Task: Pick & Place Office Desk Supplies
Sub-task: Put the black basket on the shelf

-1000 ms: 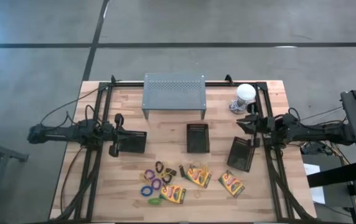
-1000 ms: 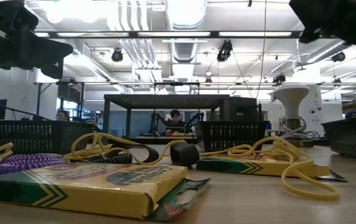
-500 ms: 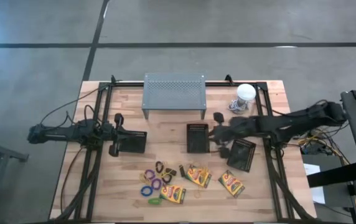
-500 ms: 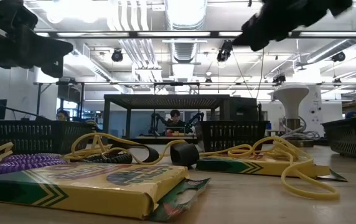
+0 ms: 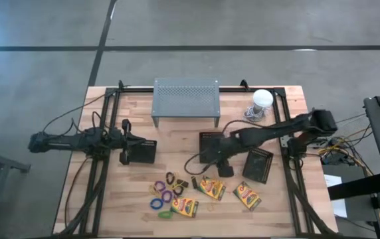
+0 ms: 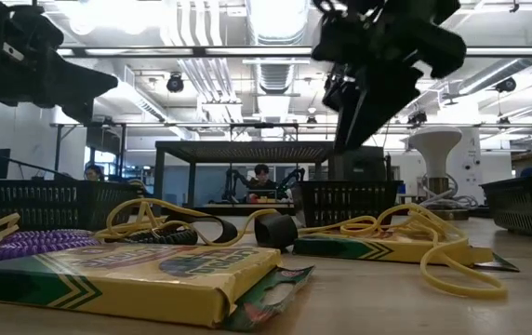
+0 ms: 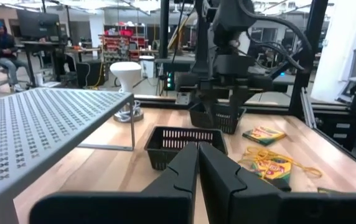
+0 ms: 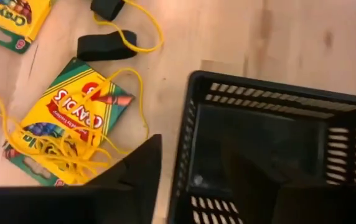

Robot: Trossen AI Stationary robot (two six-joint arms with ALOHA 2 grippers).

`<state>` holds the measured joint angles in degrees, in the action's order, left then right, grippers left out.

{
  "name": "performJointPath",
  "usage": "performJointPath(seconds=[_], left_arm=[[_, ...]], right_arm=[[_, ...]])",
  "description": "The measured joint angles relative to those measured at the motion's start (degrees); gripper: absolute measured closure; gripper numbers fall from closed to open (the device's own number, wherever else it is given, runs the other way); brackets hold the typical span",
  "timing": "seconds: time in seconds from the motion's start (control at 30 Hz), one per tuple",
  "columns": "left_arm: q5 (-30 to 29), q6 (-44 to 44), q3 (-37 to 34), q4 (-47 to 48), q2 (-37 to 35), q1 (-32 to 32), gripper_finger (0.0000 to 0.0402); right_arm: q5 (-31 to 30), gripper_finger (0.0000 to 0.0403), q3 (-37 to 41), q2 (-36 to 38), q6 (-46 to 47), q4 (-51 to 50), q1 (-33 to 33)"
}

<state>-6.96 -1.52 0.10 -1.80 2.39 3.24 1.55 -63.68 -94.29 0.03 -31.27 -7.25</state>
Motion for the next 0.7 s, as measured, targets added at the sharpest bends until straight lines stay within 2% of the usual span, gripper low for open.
performJointPath(seconds=[0.17,0.33,0.53,0.7], left_arm=[[-0.13,-0.04,0.00,-0.02,1.93,0.01,0.0378],[-0.16,-2.96,-0.01,-0.05,2.70,0.01,0.0378],[-0.43,-9.80,0.00,-0.09,2.64,0.03,0.0378],[-2.75,-12.11,-0.02,-0.37,2.64,0.05,0.0378]], right_arm=[[-0.04,0.0204,-2.29,-4.65,2.08,-0.01,-1.26],[-1.48,0.0216,-2.58,-8.28,2.99,-0.09,-1.40],[-3.49,0.0275,-2.51,-9.90,2.82,-0.37,-1.36],[-3.51,0.0363,-3.27,-8.96,3.63,-1.79,-1.41]])
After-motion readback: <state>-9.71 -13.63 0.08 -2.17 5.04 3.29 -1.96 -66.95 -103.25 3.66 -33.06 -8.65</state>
